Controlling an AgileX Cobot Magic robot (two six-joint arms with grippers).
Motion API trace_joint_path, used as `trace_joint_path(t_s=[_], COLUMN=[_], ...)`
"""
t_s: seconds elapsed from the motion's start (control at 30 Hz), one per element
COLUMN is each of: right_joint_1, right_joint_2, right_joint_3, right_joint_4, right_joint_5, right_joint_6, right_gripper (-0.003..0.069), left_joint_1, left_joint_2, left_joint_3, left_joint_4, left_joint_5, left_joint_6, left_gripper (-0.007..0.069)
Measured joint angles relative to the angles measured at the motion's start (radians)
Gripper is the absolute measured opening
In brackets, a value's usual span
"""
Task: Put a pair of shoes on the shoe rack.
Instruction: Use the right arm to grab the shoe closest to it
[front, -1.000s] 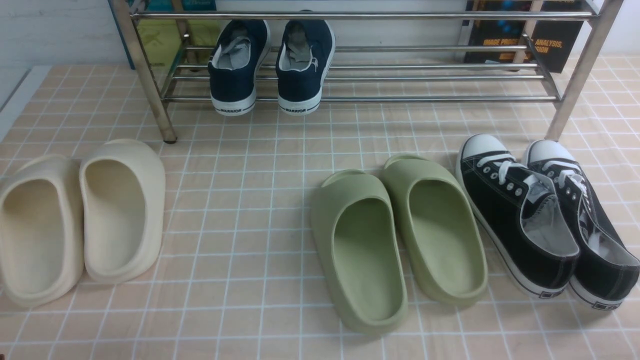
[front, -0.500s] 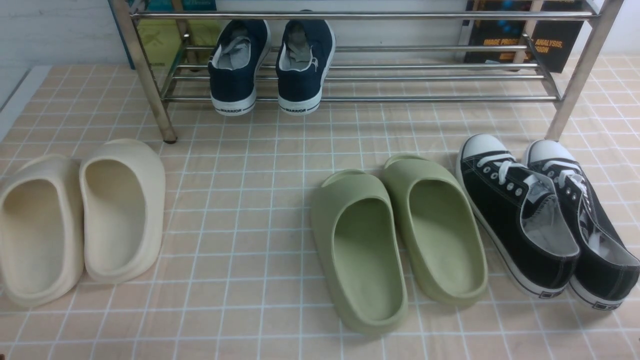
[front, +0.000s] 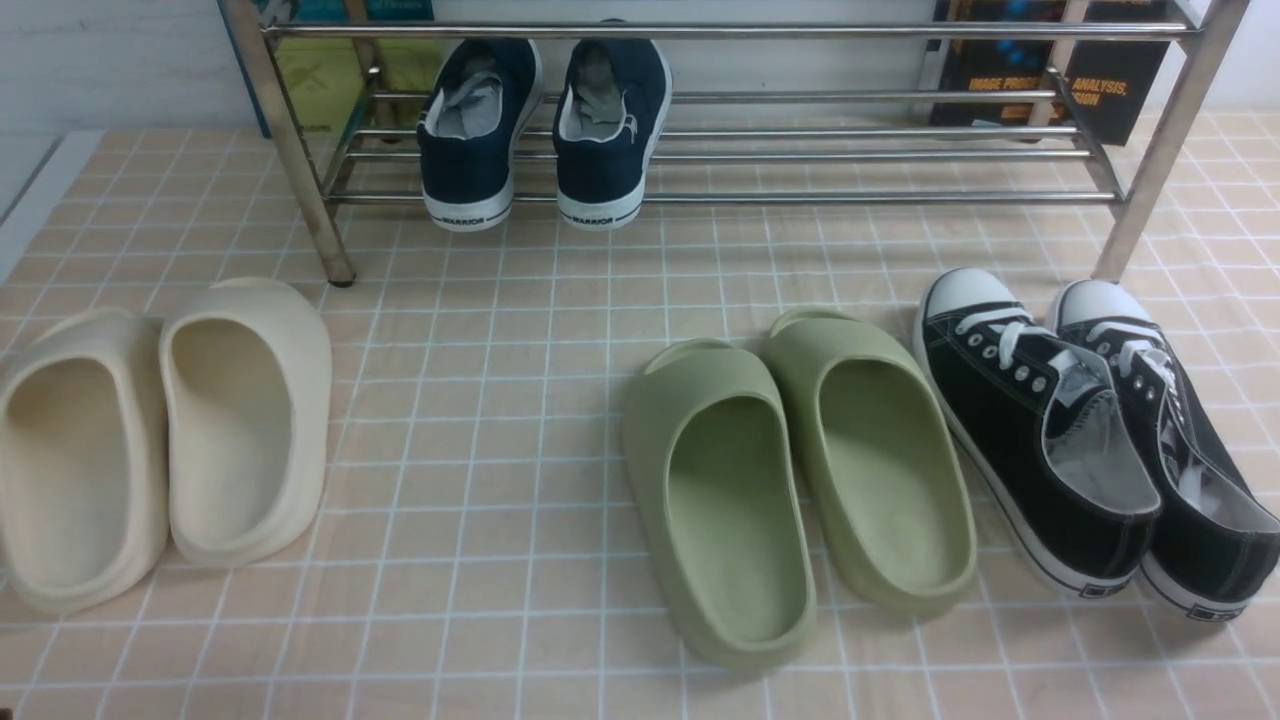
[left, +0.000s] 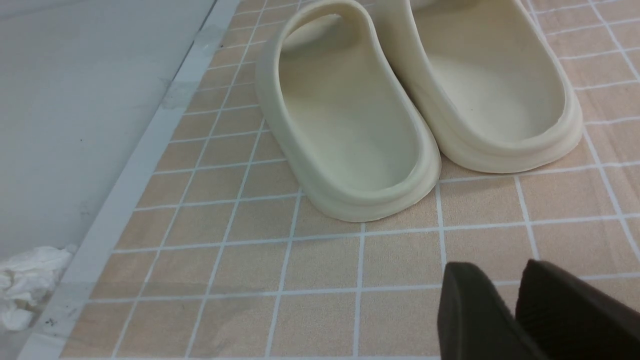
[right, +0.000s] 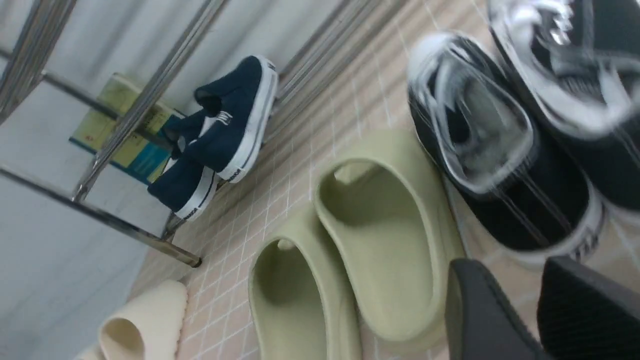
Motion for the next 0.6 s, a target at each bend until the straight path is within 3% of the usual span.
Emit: trace_joint_path(t_s=[0.1, 0.17, 0.37, 0.6], right_joint_1=[0.000, 0.000, 0.000, 0.080], right_joint_2=[0.121, 0.205, 0.591, 0.877], right_joint_3=[-0.207, -0.310, -0.709, -0.864], right_joint_4=[-0.143, -0.241, -0.505, -0.577], right_joint_5=[0.125, 0.208, 0.605, 0.744], right_joint_6=[-0.104, -0.119, -0.178, -0.241], right_gripper=[0.0029, -0.0008, -0.0019, -0.0019], left_joint_1=[0.000, 0.000, 0.000, 0.000], left_joint_2=[0.000, 0.000, 0.000, 0.000], left_joint_3=[0.000, 0.000, 0.000, 0.000], left_joint_4=[0.000, 0.000, 0.000, 0.000], left_joint_5=[0.000, 0.000, 0.000, 0.000], left_joint_6=[0.000, 0.000, 0.000, 0.000], left_gripper=[0.0181, 0.0181, 0.0187, 0.0197])
